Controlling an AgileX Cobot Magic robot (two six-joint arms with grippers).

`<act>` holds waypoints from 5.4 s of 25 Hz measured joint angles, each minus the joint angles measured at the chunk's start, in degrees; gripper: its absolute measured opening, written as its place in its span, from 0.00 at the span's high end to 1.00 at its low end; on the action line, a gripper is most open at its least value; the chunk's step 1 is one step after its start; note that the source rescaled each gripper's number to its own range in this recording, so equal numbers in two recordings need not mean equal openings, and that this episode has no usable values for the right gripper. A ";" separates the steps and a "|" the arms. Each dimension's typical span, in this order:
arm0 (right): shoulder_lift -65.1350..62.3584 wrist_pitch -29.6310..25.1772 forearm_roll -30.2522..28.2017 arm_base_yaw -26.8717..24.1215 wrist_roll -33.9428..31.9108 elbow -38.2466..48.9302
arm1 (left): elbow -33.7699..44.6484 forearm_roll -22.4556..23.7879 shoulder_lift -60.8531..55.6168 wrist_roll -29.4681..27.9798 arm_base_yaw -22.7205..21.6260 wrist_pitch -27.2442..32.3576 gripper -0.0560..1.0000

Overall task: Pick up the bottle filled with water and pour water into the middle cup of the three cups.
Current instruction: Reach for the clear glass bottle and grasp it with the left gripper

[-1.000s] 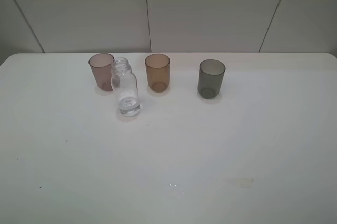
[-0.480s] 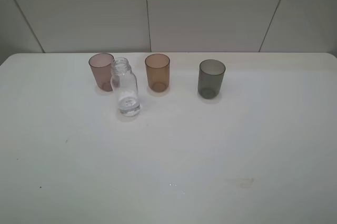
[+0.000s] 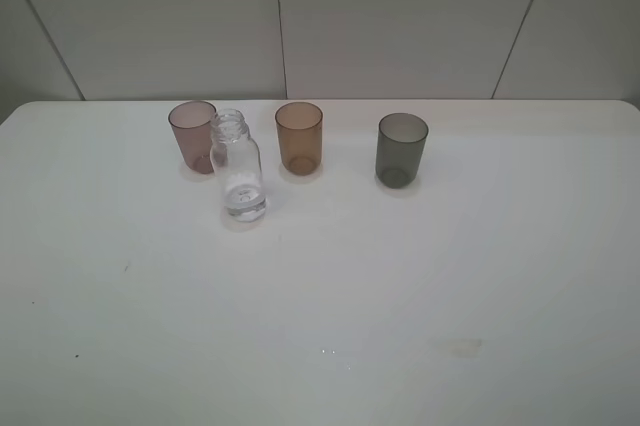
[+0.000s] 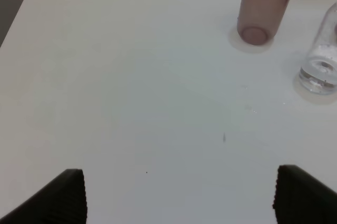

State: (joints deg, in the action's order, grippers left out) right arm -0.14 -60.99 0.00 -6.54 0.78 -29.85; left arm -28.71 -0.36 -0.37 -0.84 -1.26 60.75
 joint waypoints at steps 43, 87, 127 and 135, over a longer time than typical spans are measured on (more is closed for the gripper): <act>0.00 0.00 0.00 0.00 0.00 0.00 | 19.50 -19.70 51.51 16.13 25.24 -76.45 0.32; 0.00 0.00 0.00 0.00 0.00 0.00 | 4.32 8.95 117.44 4.80 27.53 -130.23 0.32; 0.00 0.00 0.00 0.00 0.00 0.00 | -7.04 5.79 125.25 6.38 27.71 -130.29 0.32; 0.00 0.00 0.00 0.00 0.00 0.00 | -8.62 5.53 126.38 5.17 27.71 -130.23 0.32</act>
State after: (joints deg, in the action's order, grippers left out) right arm -0.14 -60.99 0.00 -6.54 0.78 -29.85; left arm -37.33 5.17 126.01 4.33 26.45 -69.48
